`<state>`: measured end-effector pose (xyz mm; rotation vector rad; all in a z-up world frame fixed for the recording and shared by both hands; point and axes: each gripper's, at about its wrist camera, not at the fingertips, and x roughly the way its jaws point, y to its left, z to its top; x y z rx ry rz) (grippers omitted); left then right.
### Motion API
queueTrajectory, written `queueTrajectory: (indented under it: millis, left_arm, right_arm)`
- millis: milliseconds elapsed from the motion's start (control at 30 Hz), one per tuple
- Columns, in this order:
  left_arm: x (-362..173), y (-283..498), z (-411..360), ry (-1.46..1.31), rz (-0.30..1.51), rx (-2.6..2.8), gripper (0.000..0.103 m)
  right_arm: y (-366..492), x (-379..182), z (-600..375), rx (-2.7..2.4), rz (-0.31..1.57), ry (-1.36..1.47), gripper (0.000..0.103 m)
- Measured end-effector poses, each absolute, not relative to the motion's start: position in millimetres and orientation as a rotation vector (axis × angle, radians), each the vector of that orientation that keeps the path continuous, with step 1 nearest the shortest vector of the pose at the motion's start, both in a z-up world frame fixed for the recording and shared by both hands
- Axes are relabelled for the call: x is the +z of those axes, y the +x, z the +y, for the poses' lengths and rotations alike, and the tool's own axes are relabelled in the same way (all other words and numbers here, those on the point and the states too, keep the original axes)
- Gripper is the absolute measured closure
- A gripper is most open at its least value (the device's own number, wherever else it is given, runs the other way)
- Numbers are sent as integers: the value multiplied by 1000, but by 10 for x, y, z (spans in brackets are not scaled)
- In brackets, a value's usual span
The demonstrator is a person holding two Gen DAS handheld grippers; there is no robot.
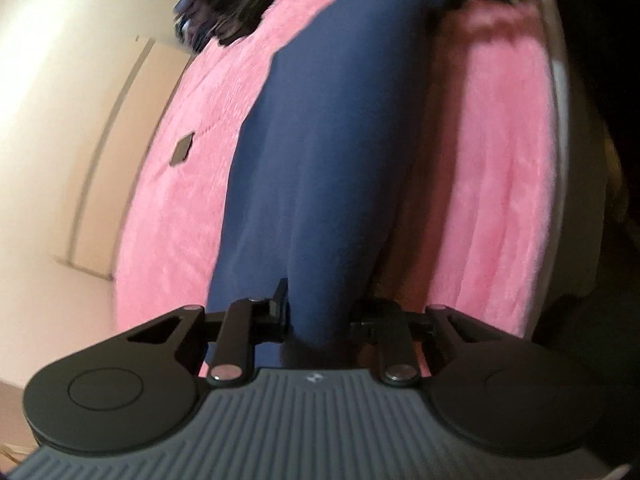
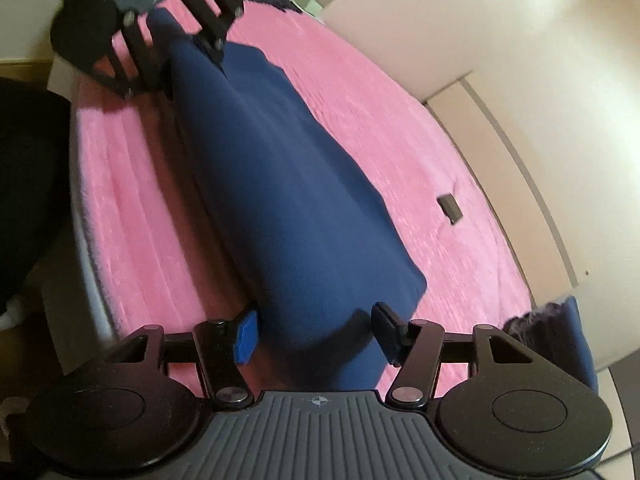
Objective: Fold clothes
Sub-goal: 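Grasp the folded sweatshirt edge with the left gripper while the right gripper grasps it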
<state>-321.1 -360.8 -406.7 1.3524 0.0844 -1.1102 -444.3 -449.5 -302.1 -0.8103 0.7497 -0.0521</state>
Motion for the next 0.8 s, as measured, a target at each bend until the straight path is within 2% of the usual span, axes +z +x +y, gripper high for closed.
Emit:
queueTrajectory:
  millis: [200, 500, 800]
  left_arm:
    - [-3880, -3050, -3675, 1246, 203, -1144, 83]
    - [-3919, -3122, -3678, 1279, 207, -1148, 82]
    - [-3934, -3227, -3576, 1287, 207, -1138, 81]
  right_arm:
    - [-4353, -3143, -4253, 11, 720, -921, 45]
    - [-4158, -3199, -4469, -20, 859, -926, 46]
    - [-4150, -3225, -4522, -10, 881, -922, 48]
